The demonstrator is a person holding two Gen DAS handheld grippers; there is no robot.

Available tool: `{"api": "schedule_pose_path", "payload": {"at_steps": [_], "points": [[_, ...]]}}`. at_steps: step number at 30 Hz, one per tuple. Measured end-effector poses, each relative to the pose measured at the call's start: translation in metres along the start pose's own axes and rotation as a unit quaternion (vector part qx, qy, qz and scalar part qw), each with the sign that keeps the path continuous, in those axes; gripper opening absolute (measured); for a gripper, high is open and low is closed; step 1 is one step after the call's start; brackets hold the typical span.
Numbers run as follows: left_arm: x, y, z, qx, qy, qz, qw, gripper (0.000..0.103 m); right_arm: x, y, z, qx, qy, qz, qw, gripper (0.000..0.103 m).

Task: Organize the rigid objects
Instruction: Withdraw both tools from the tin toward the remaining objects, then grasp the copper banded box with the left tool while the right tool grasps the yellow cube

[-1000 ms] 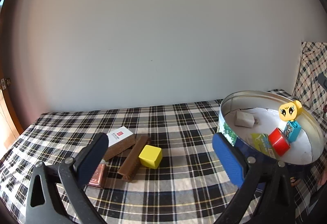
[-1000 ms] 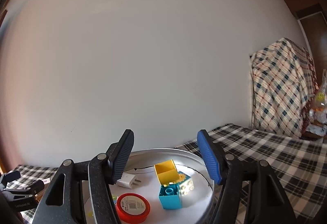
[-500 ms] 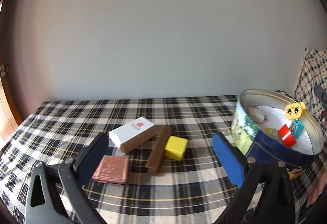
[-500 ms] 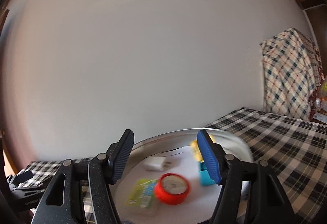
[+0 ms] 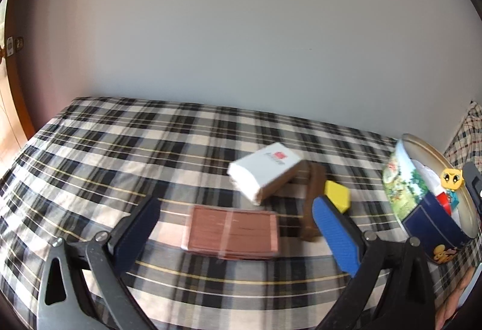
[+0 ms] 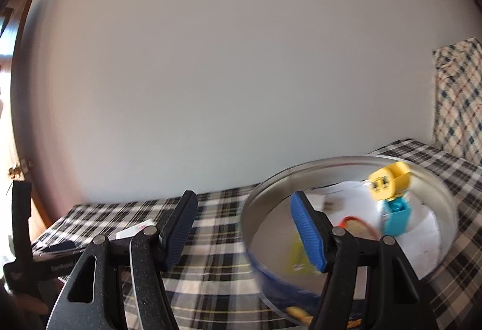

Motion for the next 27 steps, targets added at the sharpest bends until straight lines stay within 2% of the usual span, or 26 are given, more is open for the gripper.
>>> {"api": "schedule_pose_path", "payload": {"at_steps": [10, 13, 15, 19, 23, 27], "points": [[0.006, -0.007, 0.054, -0.040, -0.021, 0.019, 0.9988, 0.103, 0.039, 0.021, 0.070, -0.094, -0.024, 0.069, 0.993, 0.067], [0.011, -0.002, 0.054, -0.038, -0.018, 0.039, 0.9984, 0.103, 0.058, 0.033, 0.083, -0.115, -0.037, 0.117, 0.986, 0.067], [0.015, 0.002, 0.046, -0.027, -0.004, 0.056, 0.9980, 0.103, 0.069, 0.040, 0.086, -0.121, -0.050, 0.146, 0.981, 0.067], [0.022, 0.012, 0.022, 0.017, 0.016, 0.084, 0.9962, 0.103, 0.079, 0.048, 0.081, -0.126, -0.051, 0.174, 0.975, 0.067], [0.033, 0.025, 0.002, 0.058, 0.016, 0.115, 0.9915, 0.103, 0.079, 0.051, 0.081, -0.154, -0.046, 0.175, 0.971, 0.067], [0.048, 0.031, -0.002, 0.077, -0.006, 0.145, 0.9864, 0.103, 0.085, 0.055, 0.083, -0.162, -0.058, 0.191, 0.966, 0.067]]}}
Point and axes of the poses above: each gripper's, at about its wrist camera, not at the fingertips, and x roughly the way its jaws point, z to its left, y to its underside, the point moved 10 cm from there along x, roughly the way its jaws point, and after that the axes turned 6 degrees about z, right-handed, at the moved point
